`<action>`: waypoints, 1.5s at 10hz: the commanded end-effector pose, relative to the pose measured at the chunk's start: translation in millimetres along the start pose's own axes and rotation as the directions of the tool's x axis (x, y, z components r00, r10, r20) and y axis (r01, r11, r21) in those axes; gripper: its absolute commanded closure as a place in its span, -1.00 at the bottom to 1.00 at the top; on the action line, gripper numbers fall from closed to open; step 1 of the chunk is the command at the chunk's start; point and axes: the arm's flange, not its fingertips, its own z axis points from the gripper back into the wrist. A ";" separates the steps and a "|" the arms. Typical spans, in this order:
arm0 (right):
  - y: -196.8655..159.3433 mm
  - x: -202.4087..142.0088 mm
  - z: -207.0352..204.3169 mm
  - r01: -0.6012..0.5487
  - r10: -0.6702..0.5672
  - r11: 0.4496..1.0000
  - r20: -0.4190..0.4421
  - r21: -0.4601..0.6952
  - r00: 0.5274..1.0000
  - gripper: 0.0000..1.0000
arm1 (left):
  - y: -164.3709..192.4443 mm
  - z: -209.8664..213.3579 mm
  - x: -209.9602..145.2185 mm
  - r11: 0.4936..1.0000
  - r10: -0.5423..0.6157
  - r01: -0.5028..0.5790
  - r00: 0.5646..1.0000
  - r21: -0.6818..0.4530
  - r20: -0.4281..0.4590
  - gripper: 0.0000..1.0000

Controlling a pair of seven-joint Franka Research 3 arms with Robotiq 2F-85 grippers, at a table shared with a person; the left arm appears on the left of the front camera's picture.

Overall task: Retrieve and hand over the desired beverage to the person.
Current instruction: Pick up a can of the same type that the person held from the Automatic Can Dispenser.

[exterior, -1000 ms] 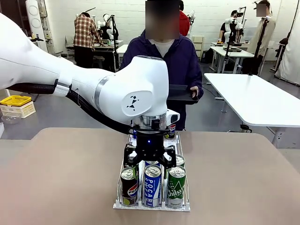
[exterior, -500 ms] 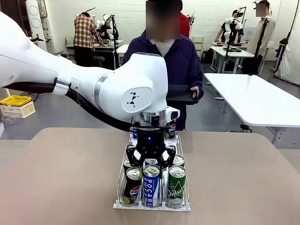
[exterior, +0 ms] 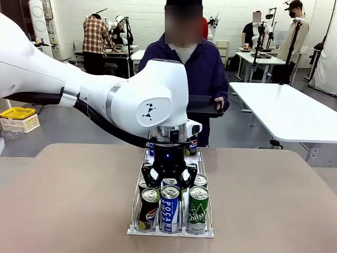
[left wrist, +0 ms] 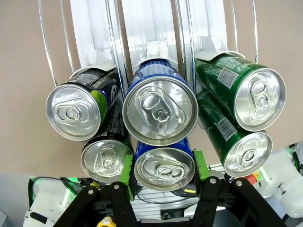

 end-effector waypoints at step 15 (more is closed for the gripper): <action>-2.1 1.7 -1.0 -0.007 0.006 0.999 0.011 0.031 1.000 -1.00 | -0.5 254.6 30.5 0.995 0.056 -0.072 0.980 0.076 0.189 0.26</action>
